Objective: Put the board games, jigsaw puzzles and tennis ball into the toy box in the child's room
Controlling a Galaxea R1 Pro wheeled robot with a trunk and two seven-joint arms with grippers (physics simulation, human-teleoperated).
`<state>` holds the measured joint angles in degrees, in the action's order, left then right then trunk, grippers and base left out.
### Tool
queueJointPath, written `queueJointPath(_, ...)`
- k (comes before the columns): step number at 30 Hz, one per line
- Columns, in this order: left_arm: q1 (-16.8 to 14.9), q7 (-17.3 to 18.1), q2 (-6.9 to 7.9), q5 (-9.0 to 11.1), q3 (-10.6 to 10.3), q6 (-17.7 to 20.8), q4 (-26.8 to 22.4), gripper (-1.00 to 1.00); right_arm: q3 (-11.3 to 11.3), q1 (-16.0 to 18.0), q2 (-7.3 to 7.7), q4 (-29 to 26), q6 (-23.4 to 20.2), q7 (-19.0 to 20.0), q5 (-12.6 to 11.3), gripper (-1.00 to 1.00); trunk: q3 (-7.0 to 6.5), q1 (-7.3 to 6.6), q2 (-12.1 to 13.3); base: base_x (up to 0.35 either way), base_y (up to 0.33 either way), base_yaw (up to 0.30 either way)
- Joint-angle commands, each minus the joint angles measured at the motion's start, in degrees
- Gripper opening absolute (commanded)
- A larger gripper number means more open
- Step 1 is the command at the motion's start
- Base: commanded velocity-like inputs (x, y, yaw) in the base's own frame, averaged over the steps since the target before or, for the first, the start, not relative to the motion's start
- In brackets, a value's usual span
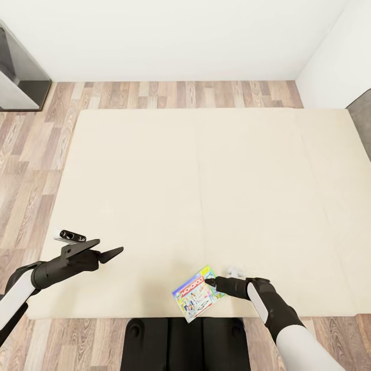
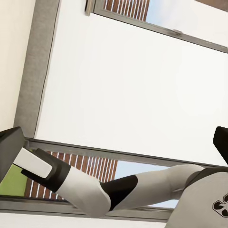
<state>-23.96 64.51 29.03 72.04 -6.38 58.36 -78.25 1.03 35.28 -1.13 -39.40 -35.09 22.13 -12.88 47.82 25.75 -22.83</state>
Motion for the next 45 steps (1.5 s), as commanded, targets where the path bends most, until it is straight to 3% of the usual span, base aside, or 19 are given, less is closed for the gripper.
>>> queueJointPath(1, 0.0, 0.1, 0.06, 0.2, -0.1, 0.3, 0.0, 1.0, 0.1, 0.0, -0.04, -0.1, -0.4, 0.0, -0.2, 1.0, 0.06, 0.03, -0.1, 0.0, 0.036, 0.0)
queueJointPath(45, 0.0, 0.2, 0.07, 0.2, -0.1, 0.3, 0.0, 1.0, 0.0, 0.0, -0.23, -0.5, -0.3, 0.5, -0.3, 1.0, 0.07, 0.03, -0.1, 0.0, 0.037, 0.0)
